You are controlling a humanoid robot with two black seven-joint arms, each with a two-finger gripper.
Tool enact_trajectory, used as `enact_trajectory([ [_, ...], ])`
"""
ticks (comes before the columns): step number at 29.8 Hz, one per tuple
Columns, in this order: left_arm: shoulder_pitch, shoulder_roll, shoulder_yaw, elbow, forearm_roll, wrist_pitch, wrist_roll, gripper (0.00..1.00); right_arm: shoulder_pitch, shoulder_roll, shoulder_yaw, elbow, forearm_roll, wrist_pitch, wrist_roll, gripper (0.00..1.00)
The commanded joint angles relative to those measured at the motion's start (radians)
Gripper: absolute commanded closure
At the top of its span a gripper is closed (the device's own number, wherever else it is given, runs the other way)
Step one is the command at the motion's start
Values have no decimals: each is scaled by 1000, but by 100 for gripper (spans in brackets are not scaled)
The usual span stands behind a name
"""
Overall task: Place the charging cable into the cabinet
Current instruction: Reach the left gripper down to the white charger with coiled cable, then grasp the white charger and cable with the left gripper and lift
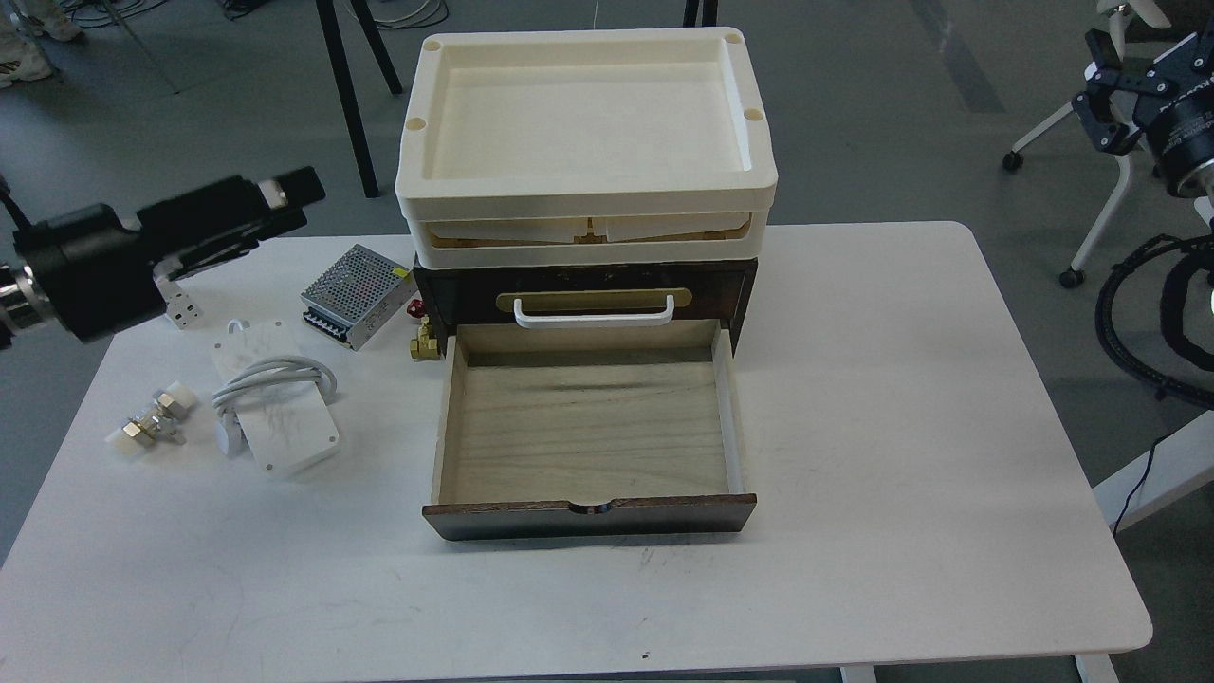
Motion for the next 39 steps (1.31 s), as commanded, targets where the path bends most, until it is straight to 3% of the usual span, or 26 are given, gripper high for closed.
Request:
enact_trajectory([
  [1, -14, -34, 133, 184, 647, 140, 0, 1, -22, -21, 3, 22, -1, 12, 0, 0],
  [3, -69, -79, 201, 277, 647, 205, 0, 1, -22, -22, 3, 26, 1, 10, 0, 0],
  [7, -169, -118, 380, 424, 647, 234, 0, 1, -22, -22, 19, 26, -1, 10, 0, 0],
  [10, -235, -164, 482, 502, 647, 309, 0, 2, -24, -19, 28, 26, -1, 10, 0, 0],
  [13, -273, -199, 526, 596, 647, 359, 0, 2, -24, -15, 26, 26, -1, 10, 0, 0],
  [20, -298, -265, 548, 677, 647, 360, 0, 6, -36, -15, 28, 25, -1, 10, 0, 0],
  [25, -324, -331, 585, 771, 647, 362, 0, 23, -38, -15, 28, 26, -1, 8, 0, 0],
  [29, -382, -363, 696, 860, 647, 401, 0, 50, -50, -15, 26, 31, 1, 8, 0, 0],
  [32, -388, -368, 729, 898, 647, 440, 0, 54, -50, -15, 28, 29, 1, 8, 0, 0],
  [33, -385, -368, 732, 900, 647, 443, 0, 62, -50, -15, 28, 29, 1, 8, 0, 0],
  [34, -381, -368, 734, 901, 647, 445, 0, 89, -50, -16, 28, 29, 1, 8, 0, 0],
  [35, -384, -368, 740, 900, 641, 448, 0, 99, -50, -16, 31, 28, -1, 8, 0, 0],
  [39, -390, -350, 741, 866, 638, 451, 0, 100, -50, -18, 37, 25, -1, 8, 0, 0],
])
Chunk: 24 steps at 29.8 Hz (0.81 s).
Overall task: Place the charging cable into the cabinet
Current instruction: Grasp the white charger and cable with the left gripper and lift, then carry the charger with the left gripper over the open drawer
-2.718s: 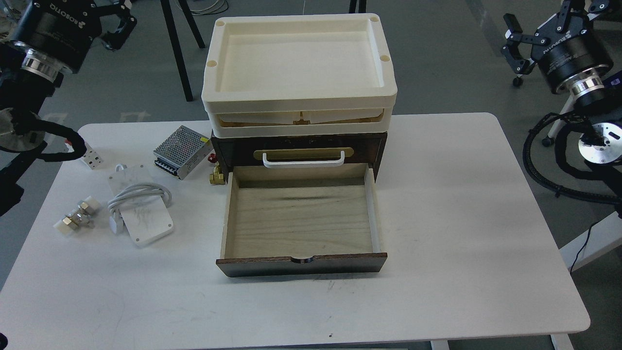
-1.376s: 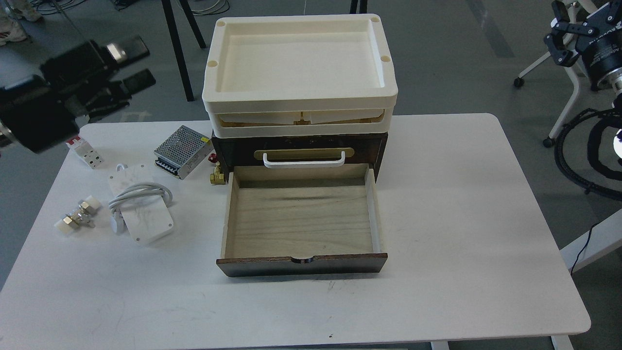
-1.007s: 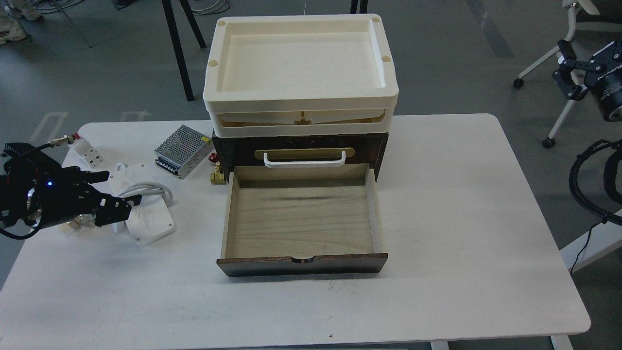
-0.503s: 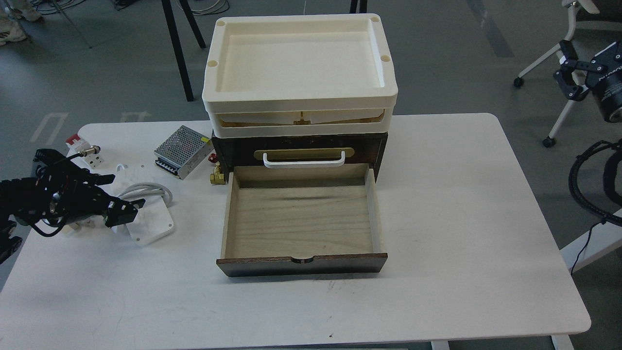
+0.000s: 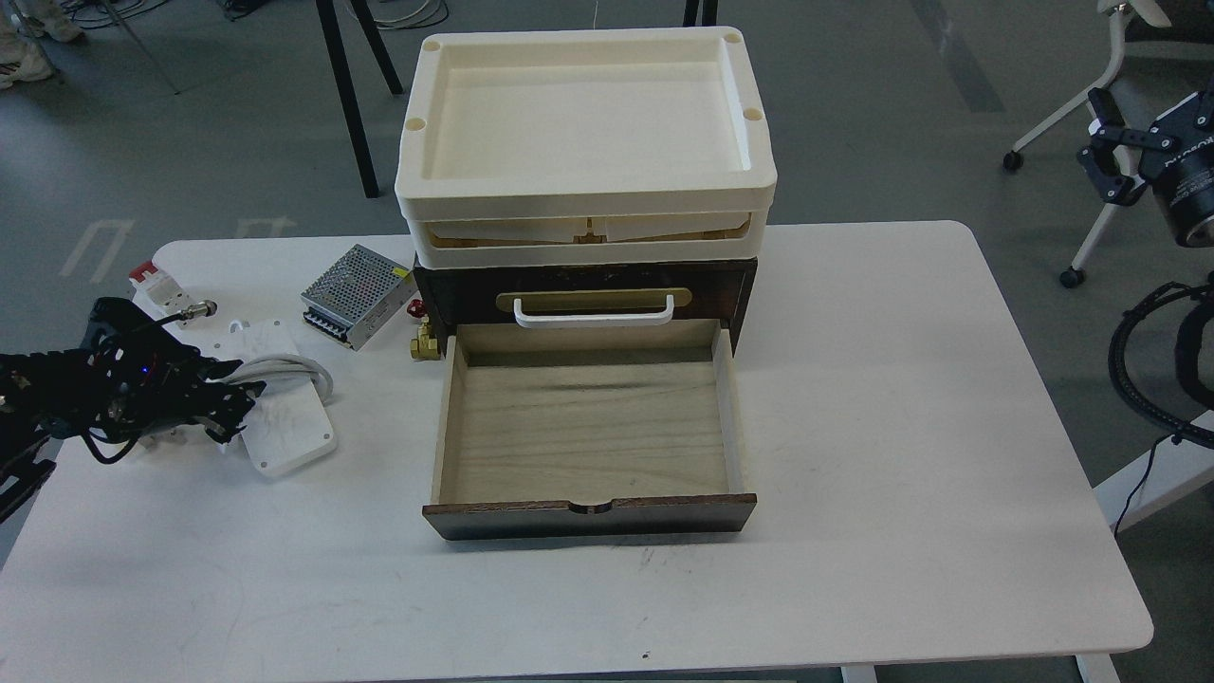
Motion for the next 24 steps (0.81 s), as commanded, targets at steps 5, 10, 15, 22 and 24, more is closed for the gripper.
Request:
enact_trajectory([
  [5, -7, 180, -11, -272, -111, -52, 0, 100, 0, -4, 4, -7, -2, -5, 0, 0],
  [10, -37, 453, -34, -667, -355, -144, 0, 100, 0, -5, 4, -10, -2, -8, 0, 0],
  [15, -37, 631, -30, -957, -577, -166, 0, 100, -2, -7, 4, -11, -2, -9, 0, 0],
  [22, 9, 501, -2, -1089, -659, -161, 0, 100, 0, -5, 4, -27, -4, -11, 0, 0],
  [24, 29, 423, -2, -1089, -669, -164, 0, 100, 0, -5, 4, -28, -4, -11, 0, 0],
])
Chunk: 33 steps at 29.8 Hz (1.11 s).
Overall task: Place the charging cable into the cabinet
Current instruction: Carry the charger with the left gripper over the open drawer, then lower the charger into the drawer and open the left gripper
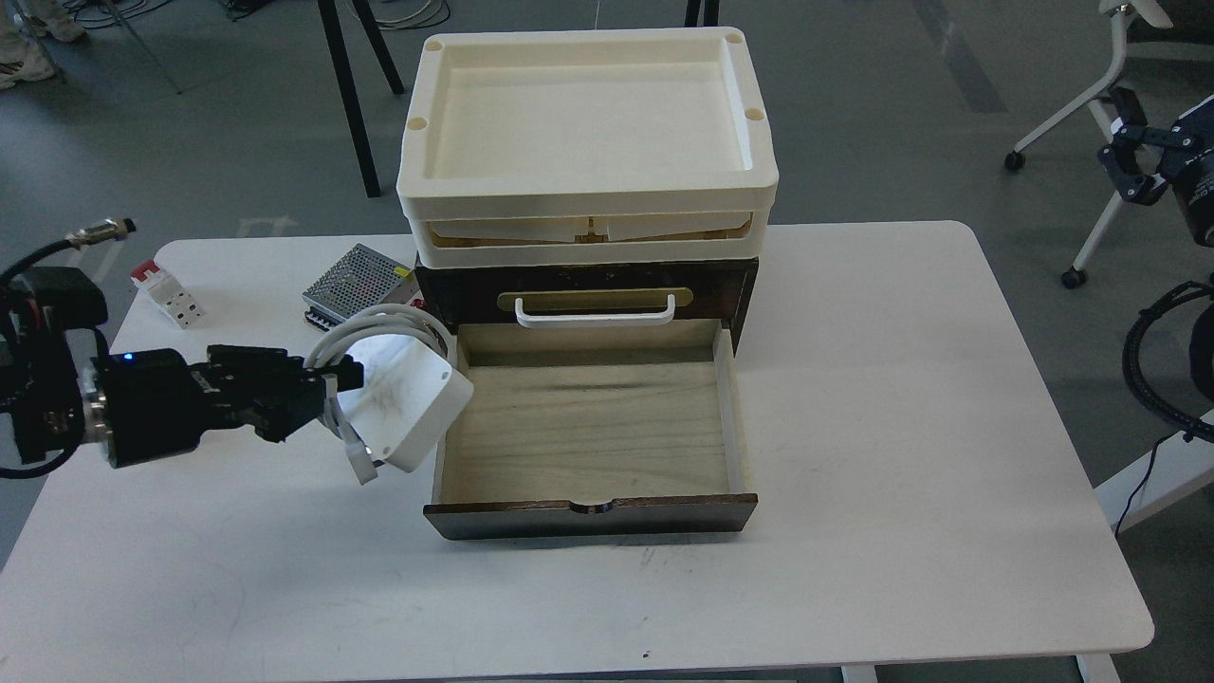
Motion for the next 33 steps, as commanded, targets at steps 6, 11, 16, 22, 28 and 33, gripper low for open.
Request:
enact_trajectory([
  [6, 26, -306, -5, 37, -152, 1, 0, 100, 2, 1, -2, -3, 0, -7, 0, 0],
  [11, 26, -455, 0, 204, -160, 1, 0, 100, 2, 0, -2, -3, 0, -9, 0, 0],
  [16, 35, -521, 3, 366, -158, 4, 0, 100, 0, 0, -2, -3, 0, -9, 0, 0],
  [22, 40, -530, 3, 391, -155, 5, 0, 95, 0, 0, -2, -3, 0, -9, 0, 0],
  [28, 43, -543, 6, 391, -149, 7, 0, 72, 0, 0, 0, -2, 1, -9, 0, 0],
  [33, 42, -549, 17, 400, -147, 5, 0, 57, 0, 0, 0, 0, 1, -9, 0, 0],
])
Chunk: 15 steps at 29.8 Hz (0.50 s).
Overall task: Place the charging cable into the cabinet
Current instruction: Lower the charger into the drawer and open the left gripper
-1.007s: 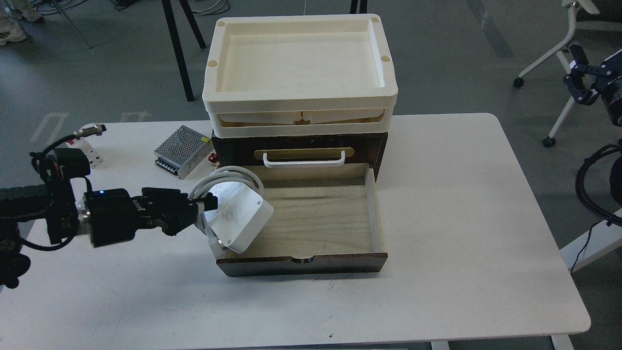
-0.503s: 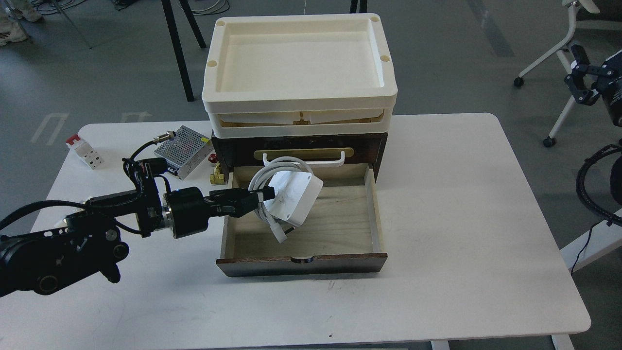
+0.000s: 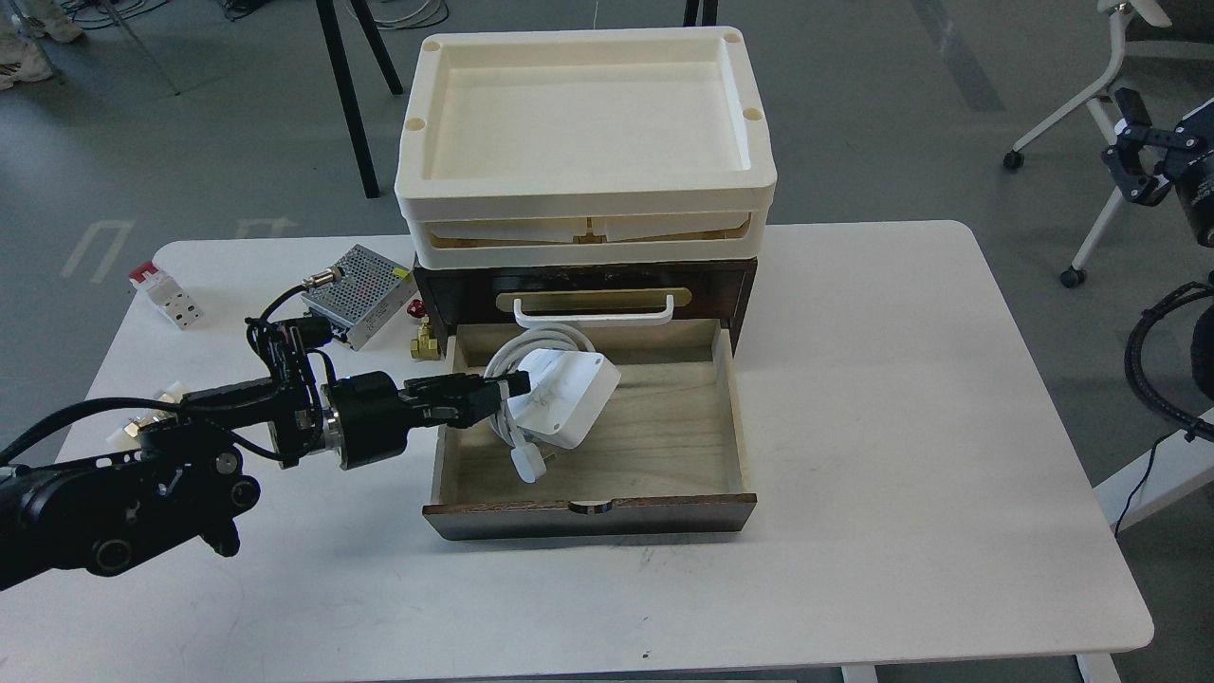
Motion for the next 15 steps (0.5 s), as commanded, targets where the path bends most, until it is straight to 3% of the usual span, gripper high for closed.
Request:
enact_trajectory([
  [1, -8, 2, 23, 11, 1, -1, 0, 55, 0, 0, 0, 1, 0, 0, 0, 0],
  [3, -19, 5, 31, 11, 0, -1, 0, 47, 0, -1, 0, 1, 0, 0, 0, 0],
  [5, -23, 11, 19, 8, -11, -1, 0, 29, 0, 0, 0, 1, 0, 0, 0, 0],
  [6, -25, 15, 11, -2, -12, -1, 0, 25, 0, 0, 0, 2, 0, 0, 0, 0],
  [10, -17, 94, -105, -82, -83, -3, 0, 18, 11, 0, 3, 7, 0, 0, 0, 0],
  [15, 3, 306, -211, -171, -357, -36, 0, 18, 83, 8, 25, 10, 0, 6, 0, 0],
])
